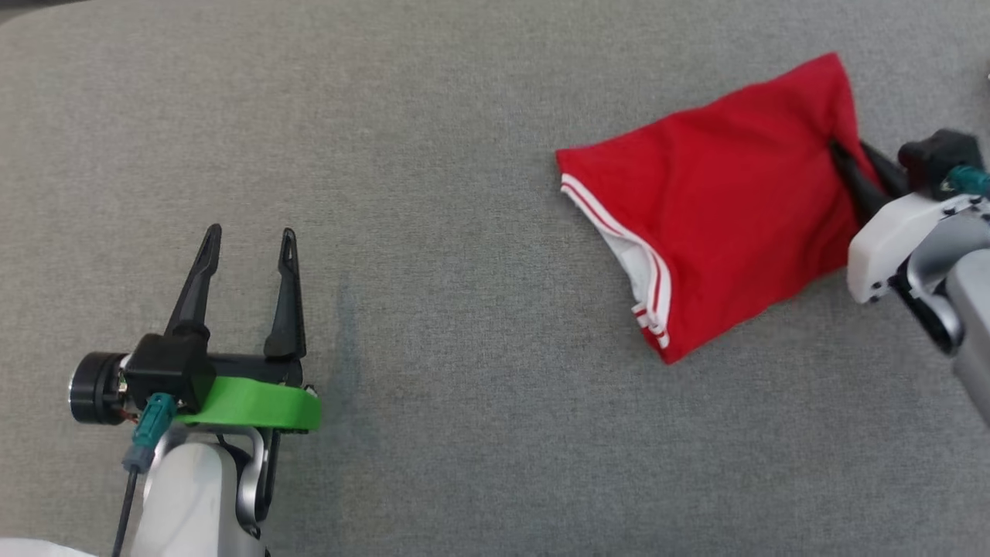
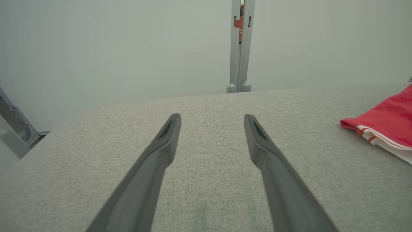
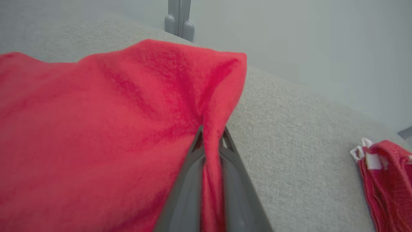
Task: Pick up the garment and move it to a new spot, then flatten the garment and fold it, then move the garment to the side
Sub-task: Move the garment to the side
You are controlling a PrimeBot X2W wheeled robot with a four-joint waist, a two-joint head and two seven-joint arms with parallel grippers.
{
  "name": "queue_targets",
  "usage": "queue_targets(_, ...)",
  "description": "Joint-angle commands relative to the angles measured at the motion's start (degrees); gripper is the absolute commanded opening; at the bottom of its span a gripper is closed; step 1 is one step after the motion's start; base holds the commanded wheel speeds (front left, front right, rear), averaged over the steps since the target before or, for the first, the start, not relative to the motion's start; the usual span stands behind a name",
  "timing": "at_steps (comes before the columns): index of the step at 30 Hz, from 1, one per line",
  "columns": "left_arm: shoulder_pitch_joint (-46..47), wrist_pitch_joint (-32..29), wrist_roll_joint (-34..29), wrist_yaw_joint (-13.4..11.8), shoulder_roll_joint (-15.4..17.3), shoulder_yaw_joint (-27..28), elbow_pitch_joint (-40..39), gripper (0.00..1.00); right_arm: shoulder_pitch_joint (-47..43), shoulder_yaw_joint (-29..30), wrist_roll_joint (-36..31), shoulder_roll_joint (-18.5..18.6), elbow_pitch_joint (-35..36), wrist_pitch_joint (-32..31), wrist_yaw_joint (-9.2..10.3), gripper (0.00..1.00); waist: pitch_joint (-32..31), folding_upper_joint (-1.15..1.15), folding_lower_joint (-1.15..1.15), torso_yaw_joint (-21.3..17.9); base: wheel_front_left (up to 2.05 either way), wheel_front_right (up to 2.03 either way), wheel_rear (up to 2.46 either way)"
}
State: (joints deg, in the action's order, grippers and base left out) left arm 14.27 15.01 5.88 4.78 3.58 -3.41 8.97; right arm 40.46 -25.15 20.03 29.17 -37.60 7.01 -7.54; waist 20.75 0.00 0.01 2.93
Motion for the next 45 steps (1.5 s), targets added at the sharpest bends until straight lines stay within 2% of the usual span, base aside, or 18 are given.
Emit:
queue_targets(1, 1.68, 0.19, -0.79, 0.18, 0.97, 0.29, -0.54, 1.0, 2.07, -0.6, 0.88, 2.49, 1.29, -0.41, 0.09, 0.0, 6.69, 0.0, -0.01, -5.28, 0.0, 0.0, 0.0)
queue_targets(8, 3.32, 0.19, -2.11, -0.01, 3.88, 0.77, -2.92, 1.0, 8.56, -2.84, 6.03, 14.23, 6.09, -2.37, 0.1, 0.0, 13.13, 0.0, -0.01, -11.43, 0.0, 0.0, 0.0)
queue_targets(15, 2.54, -2.5, -3.45, -0.25, 7.16, 1.26, -8.37, 1.0, 12.96, -2.28, 9.86, 21.59, 7.54, -3.23, 0.08, 0.0, 16.85, 0.0, -0.01, -16.81, 0.0, 0.0, 0.0)
queue_targets(25, 1.52, -6.34, -3.9, -0.06, 8.66, 0.17, -15.99, 1.0, 19.43, -6.08, 13.35, 28.66, 3.15, -5.37, 0.08, 0.0, 17.66, 0.0, -0.01, -17.85, 0.0, 0.0, 0.0)
queue_targets(31, 1.01, -6.84, -3.61, -0.49, 8.46, -0.37, -18.11, 1.0, 24.9, -9.18, 14.09, 29.44, -1.56, -5.68, 0.08, 0.0, 17.94, 0.0, -0.01, -17.06, 0.0, 0.0, 0.0)
queue_targets(32, 0.93, -6.71, -3.51, -0.59, 8.37, -0.47, -18.22, 1.0, 25.66, -9.8, 14.11, 29.08, -2.81, -5.43, 0.08, 0.07, 17.99, 0.0, -0.01, -16.83, 0.0, 0.0, 0.0)
queue_targets(34, 0.78, -6.43, -3.31, -0.76, 8.09, -0.69, -18.15, 1.0, 27.26, -10.39, 13.38, 28.44, -5.09, -4.02, 0.08, 1.0, 18.0, 0.0, -0.01, -16.36, 0.0, 0.0, 0.0)
queue_targets(39, 0.43, -5.47, -2.74, -1.3, 7.84, -0.51, -16.97, 1.0, 29.25, -12.48, 12.22, 26.44, -8.92, -1.3, 0.08, 1.0, 16.89, 0.0, -0.01, -15.62, 0.0, 0.0, 0.0)
queue_targets(45, -0.79, -3.36, -1.28, -2.06, 6.85, -0.12, -13.47, 1.0, 30.31, -10.85, 15.13, 19.93, -12.13, 5.25, 0.08, 1.0, 11.46, 0.0, -0.01, -14.8, 0.0, 0.0, 0.0)
